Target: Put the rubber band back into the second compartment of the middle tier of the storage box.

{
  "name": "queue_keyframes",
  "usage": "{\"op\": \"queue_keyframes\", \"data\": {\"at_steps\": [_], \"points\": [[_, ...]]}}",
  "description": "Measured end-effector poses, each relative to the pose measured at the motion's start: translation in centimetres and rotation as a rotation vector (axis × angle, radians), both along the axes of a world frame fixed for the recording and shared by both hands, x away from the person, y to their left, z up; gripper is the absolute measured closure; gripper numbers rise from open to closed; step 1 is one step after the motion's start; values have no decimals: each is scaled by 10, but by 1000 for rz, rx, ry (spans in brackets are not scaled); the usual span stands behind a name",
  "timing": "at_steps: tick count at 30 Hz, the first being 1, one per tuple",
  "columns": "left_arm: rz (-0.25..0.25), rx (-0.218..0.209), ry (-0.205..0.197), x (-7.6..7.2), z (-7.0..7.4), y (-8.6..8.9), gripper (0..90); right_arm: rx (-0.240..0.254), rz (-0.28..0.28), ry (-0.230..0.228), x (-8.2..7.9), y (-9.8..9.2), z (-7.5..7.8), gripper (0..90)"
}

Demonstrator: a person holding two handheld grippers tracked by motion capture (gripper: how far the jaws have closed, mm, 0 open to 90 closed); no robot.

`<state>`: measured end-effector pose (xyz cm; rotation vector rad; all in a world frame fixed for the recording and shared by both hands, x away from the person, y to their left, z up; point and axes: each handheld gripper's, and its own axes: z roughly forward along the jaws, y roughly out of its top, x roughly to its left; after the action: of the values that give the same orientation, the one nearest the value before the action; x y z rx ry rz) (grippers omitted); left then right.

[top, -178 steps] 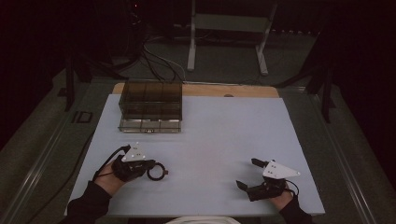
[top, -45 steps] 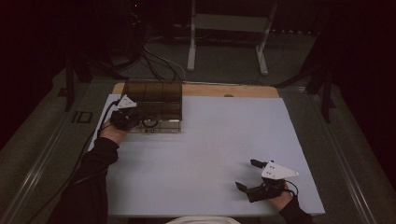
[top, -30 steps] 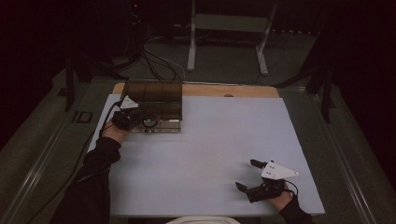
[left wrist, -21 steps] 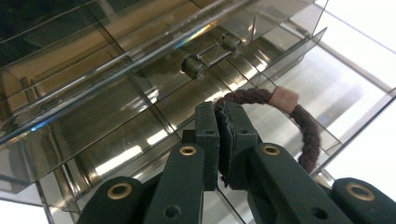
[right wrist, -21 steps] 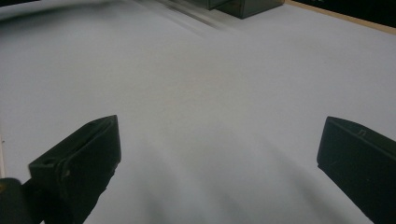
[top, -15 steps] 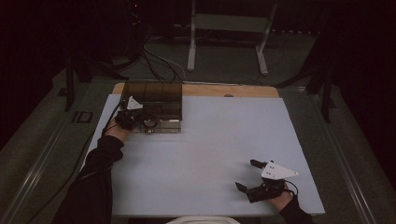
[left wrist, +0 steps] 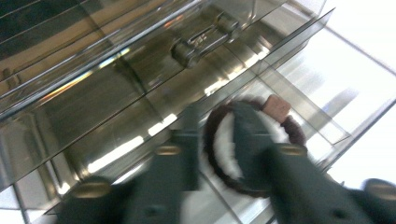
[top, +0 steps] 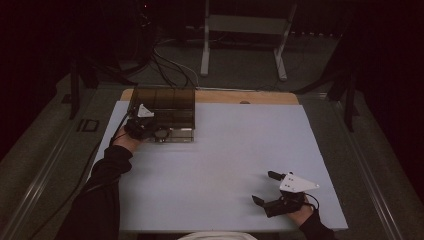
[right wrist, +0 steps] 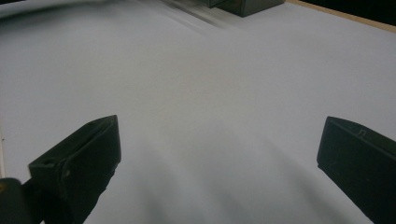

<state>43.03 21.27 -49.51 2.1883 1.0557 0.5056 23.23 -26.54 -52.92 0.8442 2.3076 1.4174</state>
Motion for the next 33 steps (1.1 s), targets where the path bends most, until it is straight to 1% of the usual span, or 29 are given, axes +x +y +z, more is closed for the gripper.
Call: {"op": "queue_keyframes", "data": {"at_steps": [1,2,3,4,5,6,7,8,12,14,17,18,21,23,24,25,26,28,30,32,33], "points": [[13,-19,-1,0,1,1,650,0,-1,1,0,0,0,0],[13,-19,-1,0,1,1,624,1,-1,1,0,0,0,0],[31,-41,-5,-1,4,2,596,1,-3,2,0,0,0,0],[31,-41,-5,-1,4,2,576,1,-3,2,0,0,0,0],[25,-62,-8,-3,8,3,551,1,-2,0,0,0,0,0],[30,-62,-16,-4,10,2,530,0,-1,0,0,0,0,0],[34,-71,-22,-5,12,3,508,1,-1,0,0,0,0,0],[37,-76,-21,-6,14,3,490,0,-1,-1,0,0,0,0],[45,-73,-24,-8,19,3,420,1,-2,1,0,0,0,0],[55,-88,-30,-11,24,4,392,1,-1,-1,0,0,0,0],[67,-95,-36,-13,26,5,372,1,-1,-1,0,0,0,0],[72,-110,-40,-15,29,7,372,1,-2,-1,0,0,0,0],[75,-119,-38,-18,31,8,362,2,-3,1,0,0,0,0],[78,-114,-36,-20,33,9,319,2,-2,0,0,0,0,0],[84,-119,-34,-21,34,10,299,2,-3,2,0,0,0,0],[84,-119,-34,-21,34,10,293,2,-3,2,0,0,0,0],[87,-128,-32,-22,35,10,293,2,-2,2,0,0,0,0],[94,-132,-38,-24,38,12,282,4,-5,5,0,0,0,0],[101,-131,-33,-25,39,14,235,2,-3,3,0,0,0,0],[104,-133,-33,-26,39,15,211,2,-2,1,0,0,0,0],[114,-136,-40,-28,41,17,205,3,-4,4,0,0,0,0]]}}
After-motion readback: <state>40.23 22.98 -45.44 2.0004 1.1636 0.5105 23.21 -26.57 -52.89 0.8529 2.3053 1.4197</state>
